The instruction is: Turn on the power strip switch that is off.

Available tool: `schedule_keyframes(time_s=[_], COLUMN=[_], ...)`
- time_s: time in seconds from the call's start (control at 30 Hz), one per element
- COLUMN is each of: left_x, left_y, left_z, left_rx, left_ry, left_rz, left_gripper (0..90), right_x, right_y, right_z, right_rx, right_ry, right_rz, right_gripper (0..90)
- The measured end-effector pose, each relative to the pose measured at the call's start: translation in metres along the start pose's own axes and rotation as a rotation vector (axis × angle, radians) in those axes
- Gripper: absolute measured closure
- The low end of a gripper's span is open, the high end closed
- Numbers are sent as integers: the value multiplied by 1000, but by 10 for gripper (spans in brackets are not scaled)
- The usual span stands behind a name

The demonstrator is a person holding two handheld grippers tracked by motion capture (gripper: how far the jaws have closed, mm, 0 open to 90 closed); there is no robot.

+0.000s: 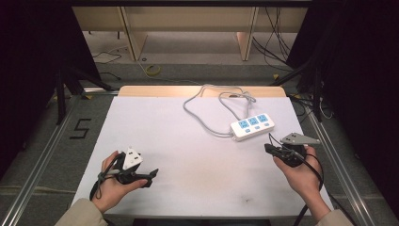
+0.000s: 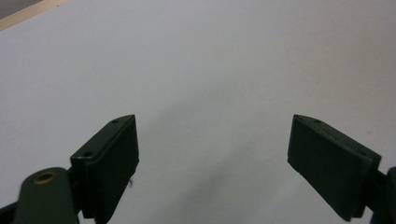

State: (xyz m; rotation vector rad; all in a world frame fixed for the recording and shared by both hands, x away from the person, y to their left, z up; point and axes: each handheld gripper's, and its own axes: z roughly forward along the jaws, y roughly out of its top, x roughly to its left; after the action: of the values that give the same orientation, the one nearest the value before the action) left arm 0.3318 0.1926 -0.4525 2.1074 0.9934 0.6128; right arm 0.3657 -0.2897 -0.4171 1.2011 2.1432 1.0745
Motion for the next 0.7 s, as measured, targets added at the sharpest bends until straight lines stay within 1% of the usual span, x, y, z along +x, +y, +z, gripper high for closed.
schedule_keyframes(time_s=[0.3,0.7], left_x=[0,0], left_y=[0,0], left_z=[0,0], left_rx=[1,0], left_ry=[0,2], left_rz=[1,3], left_gripper=[162,162], right_x=[-1,-4], right_y=[8,15], right_z=[5,13], right_rx=[2,19], right_ry=[-2,-12], right_rz=[-4,-3], right_gripper=[900,900])
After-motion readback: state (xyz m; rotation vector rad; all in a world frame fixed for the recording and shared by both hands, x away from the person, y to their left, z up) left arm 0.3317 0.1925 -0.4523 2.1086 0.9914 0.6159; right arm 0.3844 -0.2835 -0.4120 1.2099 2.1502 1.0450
